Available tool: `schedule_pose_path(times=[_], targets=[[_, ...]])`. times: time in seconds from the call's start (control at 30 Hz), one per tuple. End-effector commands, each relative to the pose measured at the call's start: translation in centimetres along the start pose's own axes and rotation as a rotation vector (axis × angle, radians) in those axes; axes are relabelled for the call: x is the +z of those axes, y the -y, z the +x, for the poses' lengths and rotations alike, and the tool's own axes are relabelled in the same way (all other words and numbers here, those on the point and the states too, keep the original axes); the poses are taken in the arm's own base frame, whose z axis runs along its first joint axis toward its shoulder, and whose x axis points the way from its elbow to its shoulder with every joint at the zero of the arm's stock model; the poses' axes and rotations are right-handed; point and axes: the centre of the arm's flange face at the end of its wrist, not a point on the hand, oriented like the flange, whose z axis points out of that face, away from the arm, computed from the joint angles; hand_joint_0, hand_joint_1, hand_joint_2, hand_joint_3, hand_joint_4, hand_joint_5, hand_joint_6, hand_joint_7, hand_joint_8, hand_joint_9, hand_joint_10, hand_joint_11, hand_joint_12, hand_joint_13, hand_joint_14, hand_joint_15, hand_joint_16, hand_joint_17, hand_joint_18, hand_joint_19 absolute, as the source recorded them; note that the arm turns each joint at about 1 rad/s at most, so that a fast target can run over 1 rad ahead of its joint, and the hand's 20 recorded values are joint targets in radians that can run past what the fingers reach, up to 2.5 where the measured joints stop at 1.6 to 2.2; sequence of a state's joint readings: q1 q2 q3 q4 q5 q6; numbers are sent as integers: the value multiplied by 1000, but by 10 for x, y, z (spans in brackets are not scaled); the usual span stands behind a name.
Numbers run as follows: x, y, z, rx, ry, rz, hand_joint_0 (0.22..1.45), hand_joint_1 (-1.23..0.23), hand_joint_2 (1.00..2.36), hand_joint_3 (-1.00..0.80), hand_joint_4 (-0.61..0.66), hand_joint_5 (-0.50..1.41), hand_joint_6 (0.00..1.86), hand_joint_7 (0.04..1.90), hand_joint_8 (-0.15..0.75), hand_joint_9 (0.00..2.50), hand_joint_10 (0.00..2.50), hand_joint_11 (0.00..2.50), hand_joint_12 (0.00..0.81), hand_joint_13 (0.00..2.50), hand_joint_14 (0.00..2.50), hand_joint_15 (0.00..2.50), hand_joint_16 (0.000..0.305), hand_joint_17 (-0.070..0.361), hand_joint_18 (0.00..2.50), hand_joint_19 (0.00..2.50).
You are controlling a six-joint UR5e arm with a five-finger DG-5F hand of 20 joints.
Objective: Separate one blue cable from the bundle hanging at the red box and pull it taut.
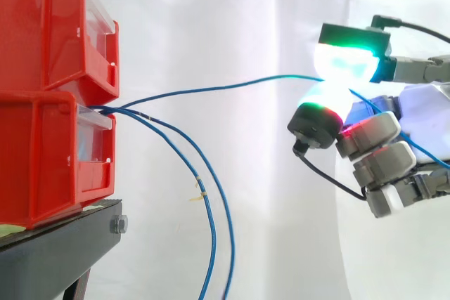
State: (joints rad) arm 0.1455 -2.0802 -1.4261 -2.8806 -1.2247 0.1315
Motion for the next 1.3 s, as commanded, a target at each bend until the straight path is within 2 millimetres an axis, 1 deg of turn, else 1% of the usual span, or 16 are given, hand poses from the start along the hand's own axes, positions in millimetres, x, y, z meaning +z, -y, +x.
schedule_pose_path(times=[0.0,0.47,0.63,0.7,0.8,1.27], targets=[[1,-1,1,1,0,-14,610,-693,1014,-73,105,-170,903,1239,326,1071,2,1497,451,1033,21,1184,57,128,882,762],[1,-1,1,1,0,-14,614,-701,1015,-66,95,-168,900,1254,318,1095,4,1511,430,1038,21,1195,57,128,849,799],[2,-3,1,2,0,-17,613,-702,1015,-64,90,-167,899,1261,318,1101,4,1512,431,1045,19,1210,57,129,855,810],[2,0,1,0,0,-13,613,-706,1015,-61,87,-165,897,1270,315,1110,5,1506,432,1047,21,1203,58,130,855,802],[1,-1,1,1,0,-14,614,-713,1015,-57,77,-162,893,1292,320,1165,8,1506,429,1064,23,1214,58,130,852,812],[1,-1,1,1,0,-14,619,-725,1015,-68,86,-161,884,1333,323,1162,14,1476,434,1067,25,1209,59,133,839,805]])
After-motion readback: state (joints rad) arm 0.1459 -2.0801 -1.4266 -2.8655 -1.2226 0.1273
